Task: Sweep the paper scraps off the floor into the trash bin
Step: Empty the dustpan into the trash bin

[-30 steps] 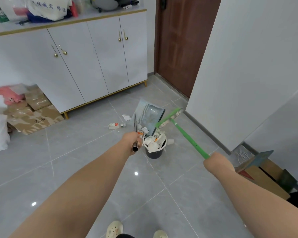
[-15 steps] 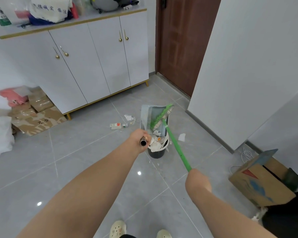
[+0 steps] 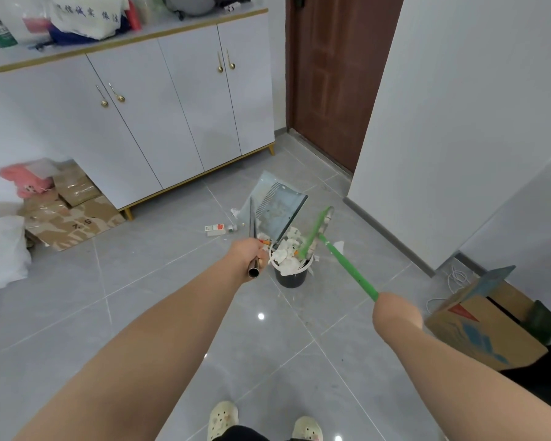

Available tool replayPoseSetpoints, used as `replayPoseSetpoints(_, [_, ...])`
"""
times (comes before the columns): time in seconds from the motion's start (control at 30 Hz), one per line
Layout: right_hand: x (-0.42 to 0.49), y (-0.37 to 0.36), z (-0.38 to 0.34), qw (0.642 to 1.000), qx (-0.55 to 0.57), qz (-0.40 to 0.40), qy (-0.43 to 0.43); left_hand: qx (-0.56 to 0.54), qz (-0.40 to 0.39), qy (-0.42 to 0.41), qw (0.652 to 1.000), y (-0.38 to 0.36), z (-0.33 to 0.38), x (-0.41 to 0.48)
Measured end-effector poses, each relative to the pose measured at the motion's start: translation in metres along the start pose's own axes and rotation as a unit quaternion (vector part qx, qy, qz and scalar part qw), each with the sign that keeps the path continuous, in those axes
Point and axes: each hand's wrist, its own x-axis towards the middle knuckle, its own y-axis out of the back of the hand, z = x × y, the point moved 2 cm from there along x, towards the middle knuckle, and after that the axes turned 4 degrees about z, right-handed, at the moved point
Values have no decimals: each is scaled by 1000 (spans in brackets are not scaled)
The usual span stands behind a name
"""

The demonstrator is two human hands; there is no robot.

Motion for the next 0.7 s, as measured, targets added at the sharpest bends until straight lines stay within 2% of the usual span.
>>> replayPoseSetpoints(0.1, [0,1,2,999,46,-19,-7,92,11,-25,995,4,-2,1])
replayPoseSetpoints(0.23, [0,5,3,992,122,-30,-25,253,15,-88,963,7,-3,-3])
replayPoseSetpoints(0.33, [1,8,3,987,156,-28,-39,269,12,-110,957,8,-6,-3])
replayPoseSetpoints(0.43, [1,8,4,987,151,-16,-53,224,11,-97,970,11,-11,-2])
replayPoseSetpoints(0.6, [4,-3,5,970,222,-31,-97,264,4,-99,959,21,-18,-6])
replayPoseSetpoints(0.7, [8,-4,5,955,267,-39,-121,327,5,-118,938,30,-30,-3])
